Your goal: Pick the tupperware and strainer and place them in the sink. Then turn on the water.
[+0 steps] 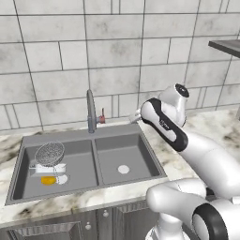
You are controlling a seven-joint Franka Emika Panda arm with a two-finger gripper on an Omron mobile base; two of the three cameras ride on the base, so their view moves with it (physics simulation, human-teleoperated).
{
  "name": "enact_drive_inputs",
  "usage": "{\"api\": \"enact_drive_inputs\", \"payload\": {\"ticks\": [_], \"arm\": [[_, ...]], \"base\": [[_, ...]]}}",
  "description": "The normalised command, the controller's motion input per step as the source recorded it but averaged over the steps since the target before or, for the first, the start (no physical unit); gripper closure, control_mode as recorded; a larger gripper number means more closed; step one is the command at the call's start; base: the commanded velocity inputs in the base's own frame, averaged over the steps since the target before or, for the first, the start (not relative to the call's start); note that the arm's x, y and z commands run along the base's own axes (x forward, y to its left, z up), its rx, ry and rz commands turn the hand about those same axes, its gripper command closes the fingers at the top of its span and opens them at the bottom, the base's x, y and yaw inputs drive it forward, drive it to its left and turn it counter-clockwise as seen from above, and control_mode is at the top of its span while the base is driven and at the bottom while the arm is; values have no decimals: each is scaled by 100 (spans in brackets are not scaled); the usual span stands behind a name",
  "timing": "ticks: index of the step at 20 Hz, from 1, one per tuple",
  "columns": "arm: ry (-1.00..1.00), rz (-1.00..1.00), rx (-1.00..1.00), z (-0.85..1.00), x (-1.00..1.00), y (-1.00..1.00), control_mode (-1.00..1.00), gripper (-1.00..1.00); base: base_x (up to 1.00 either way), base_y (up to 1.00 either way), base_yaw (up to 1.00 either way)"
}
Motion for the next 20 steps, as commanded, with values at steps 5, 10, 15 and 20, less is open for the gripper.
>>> {"api": "enact_drive_inputs", "payload": {"ticks": [5, 10, 15, 20], "arm": [[-22, 10, 0, -9, 0, 0, -100, -100], [-25, 0, 5, 0, -3, 0, -100, -100], [-18, 0, 6, -1, 0, 0, -100, -100], [-14, 0, 1, 0, 0, 0, -100, -100]], "base": [[0, 0, 0], [0, 0, 0], [0, 0, 0], [0, 0, 0]]}}
